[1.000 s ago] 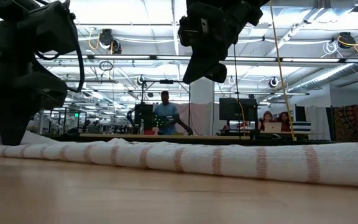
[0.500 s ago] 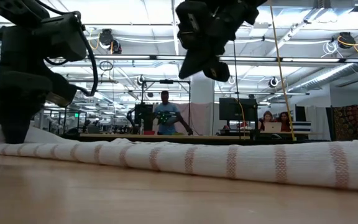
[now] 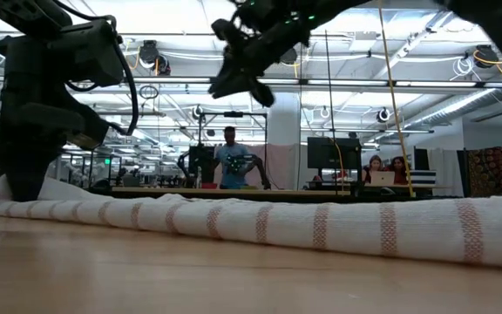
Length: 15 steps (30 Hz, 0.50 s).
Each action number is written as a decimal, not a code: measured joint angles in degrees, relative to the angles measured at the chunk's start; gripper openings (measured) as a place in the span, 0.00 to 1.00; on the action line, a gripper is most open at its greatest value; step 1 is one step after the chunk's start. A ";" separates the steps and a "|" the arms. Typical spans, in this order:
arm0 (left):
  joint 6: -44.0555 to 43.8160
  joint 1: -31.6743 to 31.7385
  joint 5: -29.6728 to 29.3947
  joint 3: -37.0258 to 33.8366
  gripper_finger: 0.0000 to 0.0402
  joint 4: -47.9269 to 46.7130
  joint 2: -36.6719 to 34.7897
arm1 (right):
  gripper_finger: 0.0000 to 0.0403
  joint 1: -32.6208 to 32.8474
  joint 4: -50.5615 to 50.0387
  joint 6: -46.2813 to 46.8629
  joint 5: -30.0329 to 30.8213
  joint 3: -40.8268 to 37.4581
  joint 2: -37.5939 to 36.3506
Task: Roll towel
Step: Roll the white towel
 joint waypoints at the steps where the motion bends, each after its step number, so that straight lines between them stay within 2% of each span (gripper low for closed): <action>1: -0.68 -0.02 0.02 -0.02 0.02 0.06 -0.02 | 0.16 -0.45 -1.04 -2.58 -1.17 3.02 2.28; 4: -0.93 -0.04 0.01 0.00 0.02 0.14 -0.02 | 0.24 -1.93 -6.77 -9.77 -3.44 12.47 10.05; 9: -2.19 0.10 -0.70 0.00 0.02 0.31 -0.02 | 0.36 -4.26 -17.59 -19.80 -3.66 24.93 22.03; 13: -5.37 0.31 -0.88 0.04 0.02 0.50 -0.04 | 0.43 -5.83 -18.57 -21.81 -5.78 24.40 25.68; 15: -7.43 0.31 -0.87 0.04 0.02 0.55 -0.04 | 0.43 -6.09 -18.39 -24.80 -4.72 25.27 26.10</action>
